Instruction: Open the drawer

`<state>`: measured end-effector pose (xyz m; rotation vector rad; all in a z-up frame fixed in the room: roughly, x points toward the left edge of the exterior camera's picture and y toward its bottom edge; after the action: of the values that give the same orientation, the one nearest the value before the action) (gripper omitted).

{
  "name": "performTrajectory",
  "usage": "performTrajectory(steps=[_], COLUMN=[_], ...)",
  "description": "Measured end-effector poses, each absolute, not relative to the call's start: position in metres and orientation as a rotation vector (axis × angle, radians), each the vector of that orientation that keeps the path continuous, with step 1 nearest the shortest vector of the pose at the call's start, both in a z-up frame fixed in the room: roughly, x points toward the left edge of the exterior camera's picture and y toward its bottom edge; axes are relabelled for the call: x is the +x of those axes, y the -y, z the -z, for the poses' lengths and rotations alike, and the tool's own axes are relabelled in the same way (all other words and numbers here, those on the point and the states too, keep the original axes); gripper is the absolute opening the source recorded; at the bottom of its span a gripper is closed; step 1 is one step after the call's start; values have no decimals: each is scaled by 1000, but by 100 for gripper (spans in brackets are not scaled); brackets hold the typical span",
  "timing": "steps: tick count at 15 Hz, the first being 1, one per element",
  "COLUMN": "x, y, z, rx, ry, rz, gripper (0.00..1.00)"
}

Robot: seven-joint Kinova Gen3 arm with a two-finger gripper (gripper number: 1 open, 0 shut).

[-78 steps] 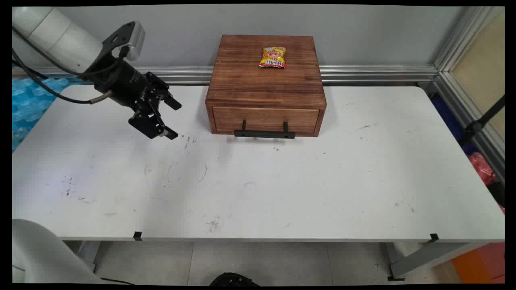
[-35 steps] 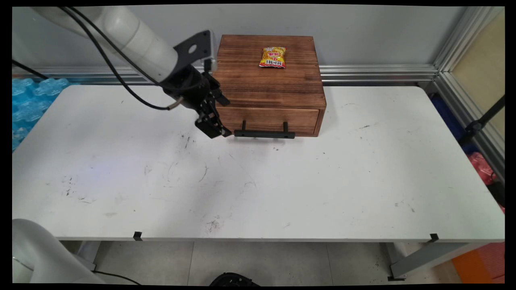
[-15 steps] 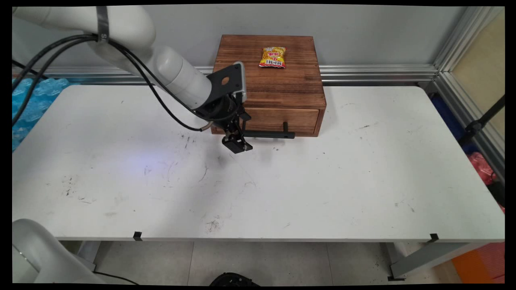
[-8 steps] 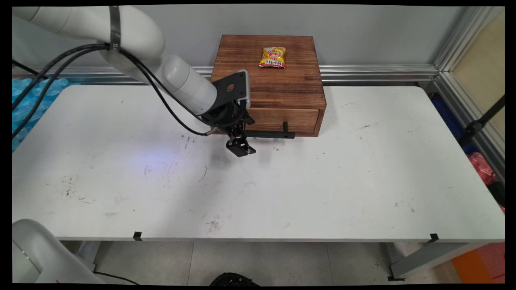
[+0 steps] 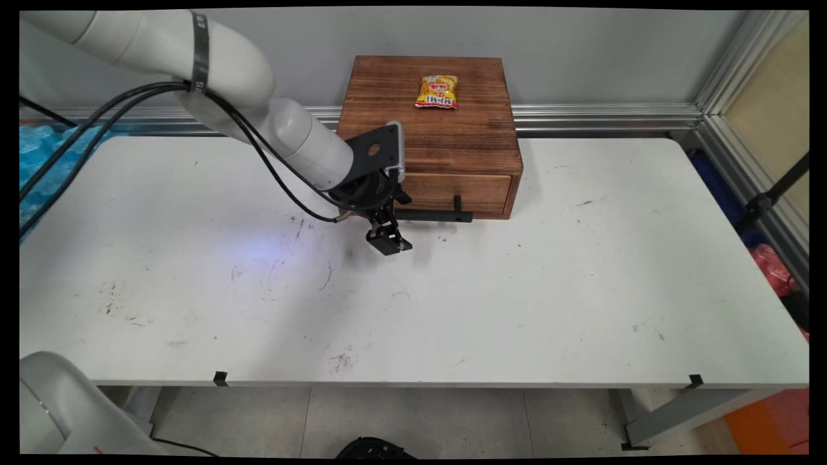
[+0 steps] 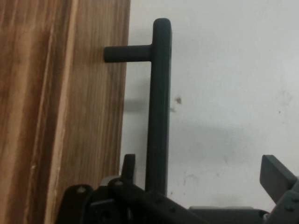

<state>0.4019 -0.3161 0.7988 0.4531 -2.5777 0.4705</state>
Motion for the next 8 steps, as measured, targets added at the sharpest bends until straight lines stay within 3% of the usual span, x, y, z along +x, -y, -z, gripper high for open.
performTrajectory(steps=[8], x=[402], y=[323], z=[-787], rx=[446], ry=[2581], rz=[-470], gripper=[100])
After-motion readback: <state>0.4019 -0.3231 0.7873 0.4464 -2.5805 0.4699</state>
